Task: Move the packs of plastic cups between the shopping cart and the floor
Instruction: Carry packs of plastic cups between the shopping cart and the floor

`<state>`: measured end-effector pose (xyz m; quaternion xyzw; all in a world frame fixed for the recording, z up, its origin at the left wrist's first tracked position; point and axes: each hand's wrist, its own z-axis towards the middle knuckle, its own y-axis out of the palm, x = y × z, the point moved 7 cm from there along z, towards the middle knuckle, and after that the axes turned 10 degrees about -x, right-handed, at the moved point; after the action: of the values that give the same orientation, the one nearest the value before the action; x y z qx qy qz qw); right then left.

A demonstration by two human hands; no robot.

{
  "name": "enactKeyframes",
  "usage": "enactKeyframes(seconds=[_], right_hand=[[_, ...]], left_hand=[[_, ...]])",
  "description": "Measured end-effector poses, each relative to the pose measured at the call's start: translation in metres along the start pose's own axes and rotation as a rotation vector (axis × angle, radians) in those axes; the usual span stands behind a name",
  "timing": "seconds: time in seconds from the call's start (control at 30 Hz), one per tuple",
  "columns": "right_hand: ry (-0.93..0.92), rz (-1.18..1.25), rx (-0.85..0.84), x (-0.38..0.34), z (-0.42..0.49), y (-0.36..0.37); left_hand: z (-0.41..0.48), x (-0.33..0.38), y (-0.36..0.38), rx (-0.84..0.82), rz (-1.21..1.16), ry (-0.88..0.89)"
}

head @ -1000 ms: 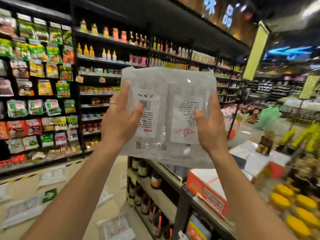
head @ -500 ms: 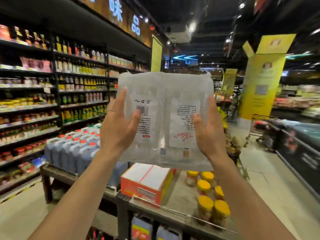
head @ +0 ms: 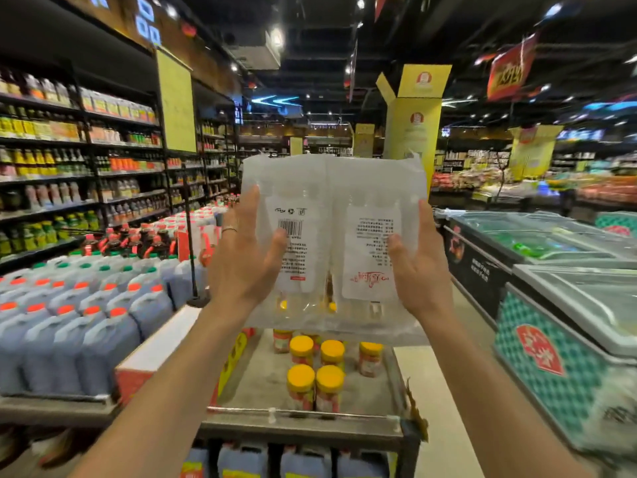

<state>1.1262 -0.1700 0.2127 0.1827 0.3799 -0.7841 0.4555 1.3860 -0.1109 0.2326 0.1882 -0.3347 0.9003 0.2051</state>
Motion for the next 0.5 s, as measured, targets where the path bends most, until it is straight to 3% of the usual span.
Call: enactKeyframes(seconds=[0.5], right_hand=[[0.099, -0.139, 0.132, 0.188, -0.018, -0.251]], left_hand=[[-0.024, 0.223, 0.224, -0.130, -0.120, 0.073]])
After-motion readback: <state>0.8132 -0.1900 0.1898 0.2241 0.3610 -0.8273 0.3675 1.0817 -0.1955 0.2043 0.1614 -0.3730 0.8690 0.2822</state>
